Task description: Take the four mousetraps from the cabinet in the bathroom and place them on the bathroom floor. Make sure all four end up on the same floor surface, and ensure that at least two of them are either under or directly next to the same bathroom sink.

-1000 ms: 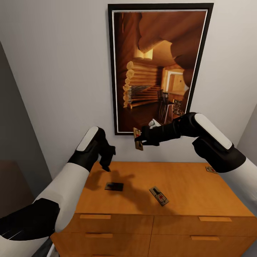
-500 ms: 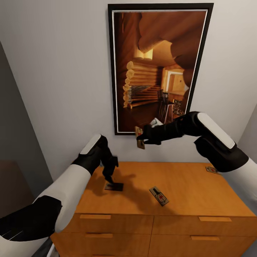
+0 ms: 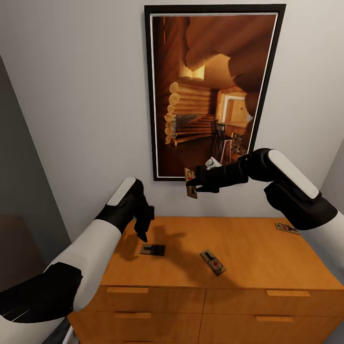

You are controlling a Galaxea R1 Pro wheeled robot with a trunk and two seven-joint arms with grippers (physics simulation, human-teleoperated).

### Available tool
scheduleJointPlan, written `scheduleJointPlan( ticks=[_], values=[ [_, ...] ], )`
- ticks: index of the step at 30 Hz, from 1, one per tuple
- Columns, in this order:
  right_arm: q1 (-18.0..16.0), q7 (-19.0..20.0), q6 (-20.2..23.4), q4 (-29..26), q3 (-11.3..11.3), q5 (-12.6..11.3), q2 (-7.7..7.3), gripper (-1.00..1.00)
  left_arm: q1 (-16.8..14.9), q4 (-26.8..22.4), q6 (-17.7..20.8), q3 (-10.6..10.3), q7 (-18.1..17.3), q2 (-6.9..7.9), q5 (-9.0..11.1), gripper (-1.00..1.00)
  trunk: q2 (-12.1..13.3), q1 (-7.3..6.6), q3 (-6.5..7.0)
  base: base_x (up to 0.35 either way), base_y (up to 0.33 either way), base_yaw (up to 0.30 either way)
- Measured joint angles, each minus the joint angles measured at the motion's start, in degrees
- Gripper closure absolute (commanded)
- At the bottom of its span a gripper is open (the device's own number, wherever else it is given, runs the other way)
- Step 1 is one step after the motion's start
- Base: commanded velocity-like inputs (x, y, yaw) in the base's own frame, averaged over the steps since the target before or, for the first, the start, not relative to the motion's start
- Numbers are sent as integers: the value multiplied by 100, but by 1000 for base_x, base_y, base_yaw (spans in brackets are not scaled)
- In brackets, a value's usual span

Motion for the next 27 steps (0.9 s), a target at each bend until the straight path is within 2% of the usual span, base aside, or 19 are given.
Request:
scheduleJointPlan(
  ticks=[9,17,27],
  values=[
    [0,0,-1,2,23,0,-8,100,0,-17,-188,-11,6,0,348,-100,0,0,0,0,0,0],
    [0,0,0,1,24,0,-20,100,0,38,-299,-21,16,0,400,-100,0,0,0,0,-14,0],
    [-1,-1,-7,1,26,0,-79,100,1,428,-310,-38,14,0,402,-100,0,0,0,0,-165,0]
  ],
)
